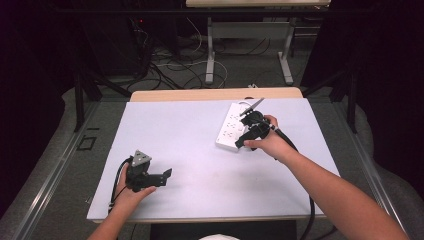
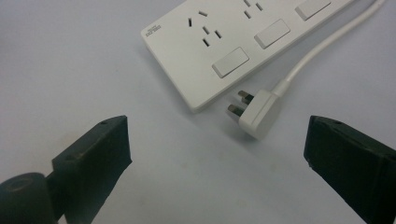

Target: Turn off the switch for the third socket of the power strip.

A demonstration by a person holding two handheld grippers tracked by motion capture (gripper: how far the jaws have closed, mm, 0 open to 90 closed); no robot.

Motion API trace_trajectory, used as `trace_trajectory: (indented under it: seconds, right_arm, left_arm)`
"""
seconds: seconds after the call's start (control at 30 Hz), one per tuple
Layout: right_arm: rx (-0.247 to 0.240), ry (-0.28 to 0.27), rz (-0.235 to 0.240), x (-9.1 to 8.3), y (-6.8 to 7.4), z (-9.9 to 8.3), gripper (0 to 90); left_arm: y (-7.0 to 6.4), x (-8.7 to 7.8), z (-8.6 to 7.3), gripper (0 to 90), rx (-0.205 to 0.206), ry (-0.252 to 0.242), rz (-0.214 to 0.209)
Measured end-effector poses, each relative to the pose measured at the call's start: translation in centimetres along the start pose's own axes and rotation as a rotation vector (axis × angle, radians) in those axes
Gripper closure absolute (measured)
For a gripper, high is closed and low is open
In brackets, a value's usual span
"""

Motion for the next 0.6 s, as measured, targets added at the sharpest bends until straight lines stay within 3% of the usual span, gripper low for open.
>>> trace_trajectory:
  seconds: [0.03,0.1,0.4,0.53,0.6]
  right_arm:
    - [0.008,-0.031,0.0,0.3,0.0,0.3,6.8]
    - [0.001,0.007,-0.022,0.3,-0.5,0.4,9.2]
    - [0.03,-0.003,-0.016,1.1,-1.0,1.0,17.2]
    - [0.036,-0.037,-0.019,1.3,-1.5,1.5,29.3]
    - [0.034,-0.026,-0.014,1.3,-1.5,1.5,31.1]
  left_arm:
    - [0.0,0.0,0.0,6.4,-0.001,0.0,0.0]
    - [0.0,-0.1,0.0,6.5,-0.004,0.009,-0.002]
    - [0.0,0.0,0.0,6.7,-0.005,0.008,-0.002]
    - [0.0,0.0,0.0,6.9,-0.005,-0.004,0.002]
    - [0.0,0.0,0.0,6.9,0.002,0.0,0.001]
Point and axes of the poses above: each handheld gripper's, and its own axes: x roughly forward along the jaws, z roughly out of its top, y roughly to its left, the point moved 9 cm from there along x, roughly forward along the jaws, and after that the axes turned 13 degrees about -x, right-handed, at the moved point
